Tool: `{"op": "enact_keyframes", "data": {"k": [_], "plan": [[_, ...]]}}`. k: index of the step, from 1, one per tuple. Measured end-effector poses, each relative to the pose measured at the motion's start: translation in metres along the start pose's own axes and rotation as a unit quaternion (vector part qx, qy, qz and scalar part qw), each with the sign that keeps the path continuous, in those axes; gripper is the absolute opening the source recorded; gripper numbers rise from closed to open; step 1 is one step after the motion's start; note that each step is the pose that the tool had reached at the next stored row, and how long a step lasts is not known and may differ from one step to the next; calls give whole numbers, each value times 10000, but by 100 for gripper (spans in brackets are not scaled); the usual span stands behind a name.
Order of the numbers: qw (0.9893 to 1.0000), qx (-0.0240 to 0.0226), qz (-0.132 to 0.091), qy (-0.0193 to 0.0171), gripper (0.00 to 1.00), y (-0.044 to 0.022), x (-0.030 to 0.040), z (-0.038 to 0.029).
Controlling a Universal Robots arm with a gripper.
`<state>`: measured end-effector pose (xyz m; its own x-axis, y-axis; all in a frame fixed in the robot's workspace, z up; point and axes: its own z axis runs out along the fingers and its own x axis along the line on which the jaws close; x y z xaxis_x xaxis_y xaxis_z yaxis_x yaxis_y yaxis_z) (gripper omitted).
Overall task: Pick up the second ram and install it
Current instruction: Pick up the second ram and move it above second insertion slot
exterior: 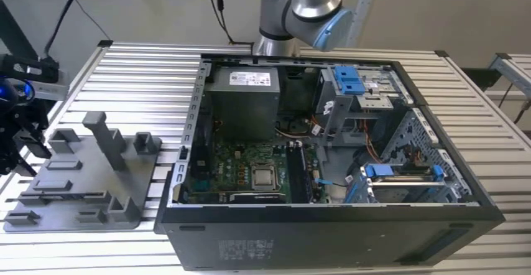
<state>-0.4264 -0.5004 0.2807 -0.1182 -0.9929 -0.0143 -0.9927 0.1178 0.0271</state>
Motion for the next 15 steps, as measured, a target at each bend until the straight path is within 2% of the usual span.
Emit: {"op": "enact_keyframes", "data": {"k": [10, 15], "plan": [[10000, 4, 1, 0, 42, -11, 66, 153], [10000, 46, -31, -4, 42, -15, 69, 214]]}}
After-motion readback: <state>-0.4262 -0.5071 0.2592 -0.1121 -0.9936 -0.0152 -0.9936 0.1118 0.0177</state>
